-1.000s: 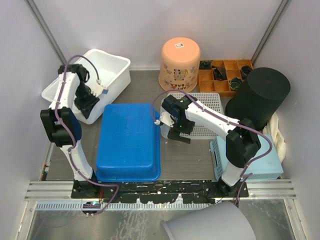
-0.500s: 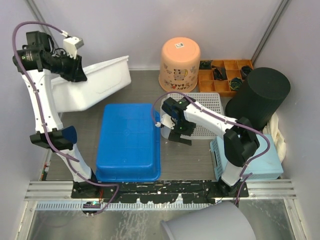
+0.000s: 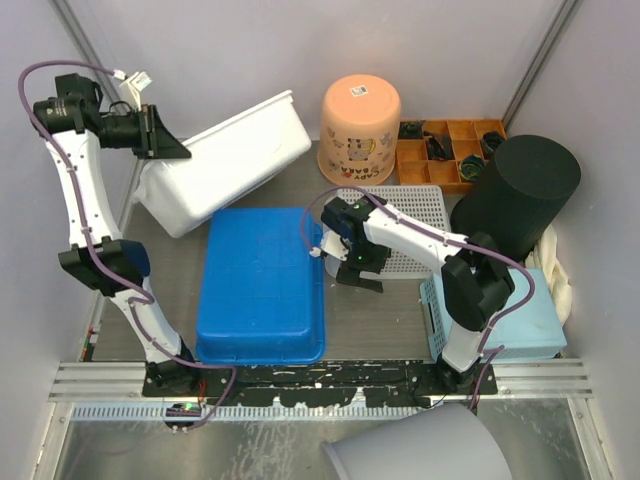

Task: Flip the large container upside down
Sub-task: Turn the container upside down at the center of the board.

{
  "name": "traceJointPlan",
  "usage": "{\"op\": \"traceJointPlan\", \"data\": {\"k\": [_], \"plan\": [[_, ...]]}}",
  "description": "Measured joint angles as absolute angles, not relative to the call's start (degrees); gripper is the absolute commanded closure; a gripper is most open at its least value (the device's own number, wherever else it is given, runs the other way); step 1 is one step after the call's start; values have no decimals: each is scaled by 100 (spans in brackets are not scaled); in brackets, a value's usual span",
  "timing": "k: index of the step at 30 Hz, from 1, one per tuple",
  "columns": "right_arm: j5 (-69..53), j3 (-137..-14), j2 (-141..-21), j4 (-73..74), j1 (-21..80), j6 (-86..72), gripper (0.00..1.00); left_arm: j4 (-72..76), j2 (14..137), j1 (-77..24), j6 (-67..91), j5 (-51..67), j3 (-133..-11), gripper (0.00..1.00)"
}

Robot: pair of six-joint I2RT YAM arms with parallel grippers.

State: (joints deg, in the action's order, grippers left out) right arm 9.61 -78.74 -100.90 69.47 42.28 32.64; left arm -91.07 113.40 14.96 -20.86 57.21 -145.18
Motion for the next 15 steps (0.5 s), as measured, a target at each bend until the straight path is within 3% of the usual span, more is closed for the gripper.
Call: {"op": "traceJointPlan", "data": {"k": [15], "plan": [[1020, -7911, -10337, 7002, 4394, 3260, 0, -7741, 12462, 3623, 808, 8917, -12645, 100]]}}
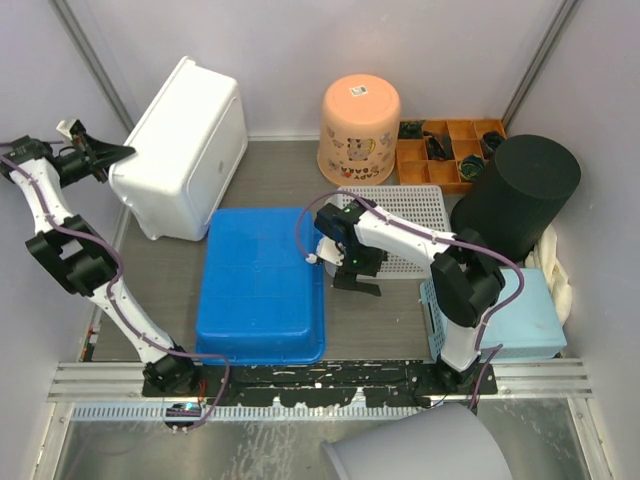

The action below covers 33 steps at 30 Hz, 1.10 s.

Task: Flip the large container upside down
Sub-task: Turn the container upside down at the center of the board.

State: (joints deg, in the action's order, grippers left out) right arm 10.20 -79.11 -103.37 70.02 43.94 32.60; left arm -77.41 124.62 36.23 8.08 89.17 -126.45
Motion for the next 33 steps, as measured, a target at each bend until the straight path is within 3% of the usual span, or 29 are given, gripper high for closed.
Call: {"op": "traceJointPlan", "data": {"k": [11, 23, 33], "plan": [[980, -8180, -10801, 7135, 4648, 3249, 0, -6969, 12352, 4165, 1765, 8997, -11935, 100], [943, -8298, -11037, 7234, 4862, 3253, 0, -7776, 12945, 4353, 1264, 8849, -12886, 100], [939, -8298, -11124, 7255, 4978, 3258, 0, -7852, 13047, 4372, 1155, 8820, -12995, 100]]}}
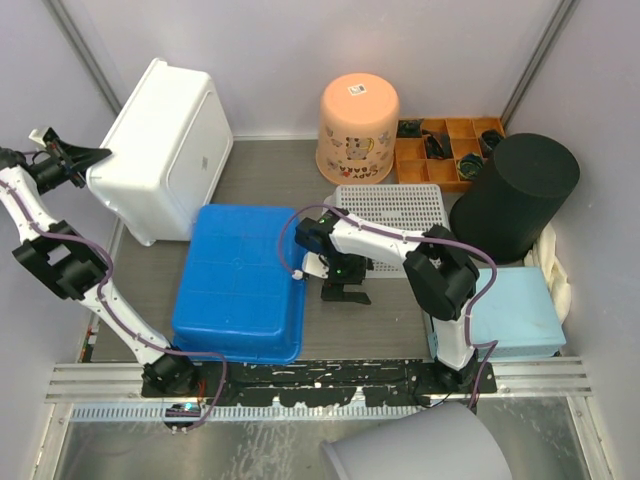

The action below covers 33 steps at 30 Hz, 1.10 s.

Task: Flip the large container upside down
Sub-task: Turn the container upside down at the center of the board.

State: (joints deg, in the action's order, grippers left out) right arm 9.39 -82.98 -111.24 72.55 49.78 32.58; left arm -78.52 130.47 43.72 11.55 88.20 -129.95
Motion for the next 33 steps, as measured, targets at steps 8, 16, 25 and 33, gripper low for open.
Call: {"op": "traceJointPlan", "data": {"k": [8, 16, 25, 33], "plan": [[939, -8298, -11159, 7255, 5000, 3260, 0, -7647, 13050, 4394, 821, 8405, -12868, 2], [937, -8300, -11179, 7251, 5015, 3262, 0, -7229, 12768, 4434, 390, 7881, -12425, 2], [939, -8300, -11179, 7247, 5019, 3262, 0, -8230, 12781, 4541, -167, 6858, -13323, 2], [945, -8300, -11179, 7242, 5046, 3260, 0, -7791, 12309, 4816, -902, 5586, -13476, 2]]}}
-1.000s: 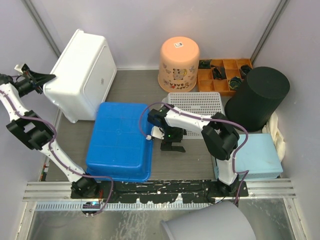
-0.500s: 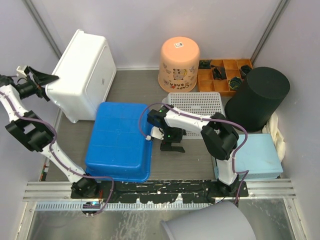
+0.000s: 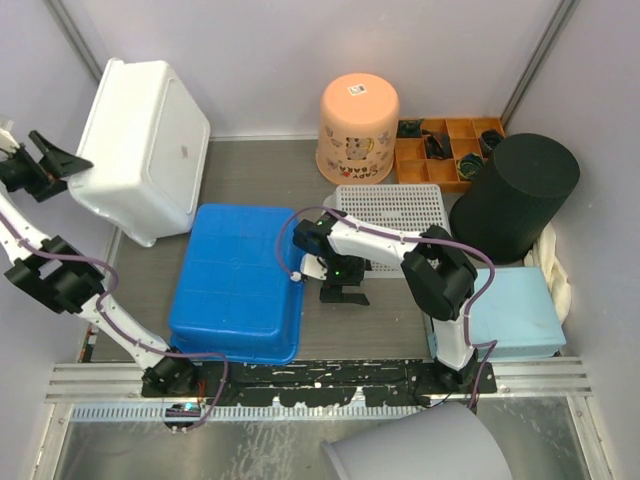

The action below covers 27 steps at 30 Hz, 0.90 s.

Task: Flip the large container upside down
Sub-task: Turn the container upside down at the center of the board.

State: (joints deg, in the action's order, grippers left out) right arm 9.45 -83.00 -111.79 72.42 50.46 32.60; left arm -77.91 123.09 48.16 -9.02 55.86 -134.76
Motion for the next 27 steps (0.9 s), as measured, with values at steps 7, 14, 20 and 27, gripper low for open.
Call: {"op": "traceJointPlan", "data": {"k": [7, 14, 20, 27], "plan": [[947, -8298, -11216, 7286, 5107, 3273, 0, -6580, 11955, 5162, -3315, 3083, -12980, 2], [934, -8298, -11290, 7317, 5170, 3301, 0, -6539, 11797, 4991, -4132, 2272, -12615, 2], [930, -8298, -11332, 7328, 5192, 3308, 0, -5878, 11157, 4890, -4300, 2152, -11697, 2], [991, -8228, -11306, 7255, 5196, 3297, 0, -5979, 9795, 5063, -4104, 1804, -10586, 2]]}}
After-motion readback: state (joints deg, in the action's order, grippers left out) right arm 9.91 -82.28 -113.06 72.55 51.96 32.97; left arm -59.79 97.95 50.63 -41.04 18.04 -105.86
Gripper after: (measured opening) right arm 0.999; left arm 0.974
